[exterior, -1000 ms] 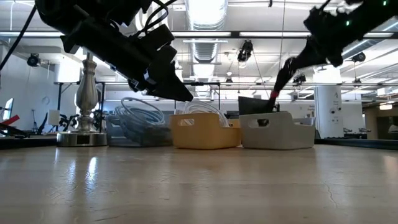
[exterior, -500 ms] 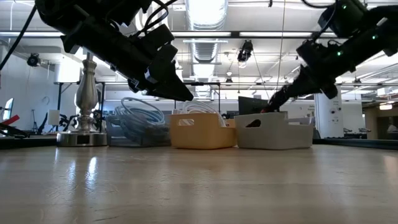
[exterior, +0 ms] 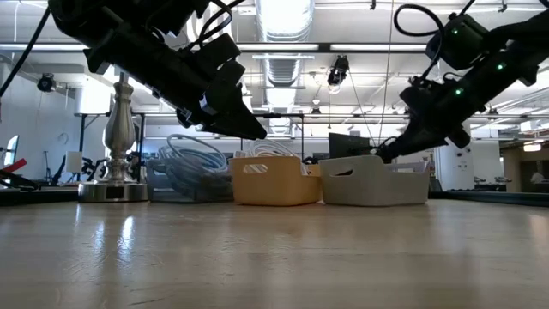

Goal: Pick & Place USB Port
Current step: Put the black charger cable into the gray bin, then return to Home Position

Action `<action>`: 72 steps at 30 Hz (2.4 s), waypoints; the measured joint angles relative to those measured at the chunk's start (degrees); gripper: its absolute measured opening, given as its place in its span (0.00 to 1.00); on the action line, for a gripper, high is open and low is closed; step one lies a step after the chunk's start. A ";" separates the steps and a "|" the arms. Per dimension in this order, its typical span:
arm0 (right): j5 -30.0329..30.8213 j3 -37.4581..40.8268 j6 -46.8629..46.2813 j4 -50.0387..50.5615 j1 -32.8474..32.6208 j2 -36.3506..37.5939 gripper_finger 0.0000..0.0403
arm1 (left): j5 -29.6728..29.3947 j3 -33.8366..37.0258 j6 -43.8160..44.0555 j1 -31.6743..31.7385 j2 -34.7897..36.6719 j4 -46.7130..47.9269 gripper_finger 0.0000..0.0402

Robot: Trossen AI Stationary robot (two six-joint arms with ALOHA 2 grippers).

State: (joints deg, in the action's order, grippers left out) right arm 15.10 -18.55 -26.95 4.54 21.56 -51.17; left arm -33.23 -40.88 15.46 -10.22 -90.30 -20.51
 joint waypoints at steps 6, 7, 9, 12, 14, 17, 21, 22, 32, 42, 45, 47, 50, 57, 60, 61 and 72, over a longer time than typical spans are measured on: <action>0.67 -4.06 3.80 3.48 2.13 0.17 0.30 | 0.00 0.00 0.00 0.01 0.00 0.04 0.41; 1.64 -5.09 4.66 4.84 2.50 0.13 0.31 | 0.00 0.00 0.00 0.01 0.00 0.04 0.41; 4.13 -7.20 5.56 7.86 3.39 -0.01 0.32 | 0.00 0.00 0.00 0.00 0.00 0.07 0.41; 6.50 -9.76 7.98 11.84 4.81 -0.01 0.34 | 0.00 0.00 -0.02 0.00 0.00 0.09 0.41; 6.48 -10.94 8.44 12.79 5.59 -0.01 0.35 | 0.00 0.00 -0.02 0.00 0.00 0.11 0.41; 6.44 -12.07 8.58 13.25 6.02 -0.03 0.36 | 0.00 0.00 -0.03 0.01 0.00 0.11 0.41; 5.52 -12.94 8.83 13.23 5.99 -0.03 0.35 | 0.00 0.00 -0.04 0.02 0.00 0.13 0.41; 4.82 -13.09 9.26 13.16 5.99 -0.03 0.35 | 0.00 0.00 -0.04 0.00 0.00 0.13 0.41; -11.83 -16.48 15.60 12.77 5.52 0.86 0.30 | 0.00 0.00 -1.08 0.00 3.95 1.76 0.41; -18.51 -20.74 18.83 12.44 -1.05 6.23 0.27 | -2.44 0.00 -7.94 -2.80 23.94 14.01 0.41; -18.61 -20.18 20.48 11.46 -4.20 9.39 0.27 | -8.66 0.55 -9.41 -5.19 30.40 17.61 0.41; -18.59 -19.01 23.16 10.59 -6.23 11.47 0.28 | -13.22 2.17 -10.98 -7.07 34.44 17.73 0.41; -18.61 -16.60 25.62 9.32 -9.09 14.48 0.29 | -15.26 6.12 -12.37 -9.04 40.03 17.68 0.41; -18.61 -8.28 26.62 1.77 -13.19 20.46 0.31 | -13.79 20.93 -12.02 -10.95 51.32 10.97 0.41; -19.49 -5.12 27.40 -1.28 -13.45 22.74 0.32 | -13.63 27.20 -13.62 -10.95 56.07 5.45 0.41; -21.38 -4.07 27.39 -2.11 -13.42 23.43 0.32 | -12.49 29.19 -14.50 -10.91 57.62 3.26 0.41; -39.39 6.74 30.65 -18.88 -13.17 31.94 0.28 | -2.46 40.25 -27.80 -10.84 75.67 -6.36 0.41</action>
State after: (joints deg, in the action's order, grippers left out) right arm -24.29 -11.81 3.70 -14.34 8.39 -19.23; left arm -35.69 -0.63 -12.33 -21.06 -14.63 -26.88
